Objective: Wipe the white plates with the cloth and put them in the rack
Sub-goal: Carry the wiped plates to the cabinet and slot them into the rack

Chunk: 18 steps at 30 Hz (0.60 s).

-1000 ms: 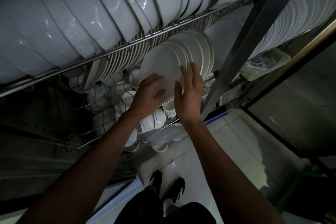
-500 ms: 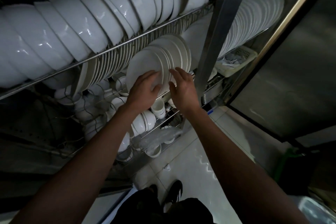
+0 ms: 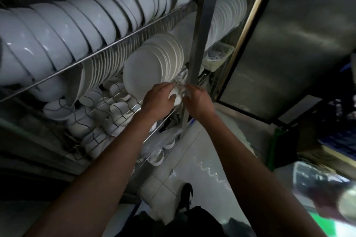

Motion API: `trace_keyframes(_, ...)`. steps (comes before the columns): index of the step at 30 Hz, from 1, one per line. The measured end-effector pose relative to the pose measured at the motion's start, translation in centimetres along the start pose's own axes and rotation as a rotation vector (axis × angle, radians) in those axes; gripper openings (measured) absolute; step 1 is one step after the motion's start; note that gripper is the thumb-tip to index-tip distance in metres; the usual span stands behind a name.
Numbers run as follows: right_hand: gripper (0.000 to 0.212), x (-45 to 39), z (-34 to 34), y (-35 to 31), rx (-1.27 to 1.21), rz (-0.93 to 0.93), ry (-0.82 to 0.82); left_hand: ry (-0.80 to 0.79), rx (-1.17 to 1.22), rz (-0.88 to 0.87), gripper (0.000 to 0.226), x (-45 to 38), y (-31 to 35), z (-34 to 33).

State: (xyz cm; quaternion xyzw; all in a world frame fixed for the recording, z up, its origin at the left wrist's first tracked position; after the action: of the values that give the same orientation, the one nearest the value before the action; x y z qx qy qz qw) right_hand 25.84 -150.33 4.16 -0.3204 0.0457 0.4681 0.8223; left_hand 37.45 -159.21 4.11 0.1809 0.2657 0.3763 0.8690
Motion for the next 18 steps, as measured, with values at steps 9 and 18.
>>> trace_keyframes(9,0.04,11.3,8.4,3.9,0.185,-0.211,0.024,-0.24,0.008,-0.262,0.049,7.0,8.5,-1.7)
trace_keyframes(18,0.043,24.0,22.1,8.2,0.329,-0.463,0.225,-0.359,0.114,-0.581,0.053,13.5,22.6,-3.0)
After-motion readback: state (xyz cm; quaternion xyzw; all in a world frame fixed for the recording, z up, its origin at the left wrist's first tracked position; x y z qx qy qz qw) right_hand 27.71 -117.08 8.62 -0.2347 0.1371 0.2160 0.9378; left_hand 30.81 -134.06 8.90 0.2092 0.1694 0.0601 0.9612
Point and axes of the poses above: each hand's wrist, its own x-axis away from the middle knuckle, its own z-axis out of the back of the hand, y = z × x, the point moved 5 cm from there along -x, towards the middle knuckle, and after that the axes turned 14 degrees about y, right-handed, at the moved point
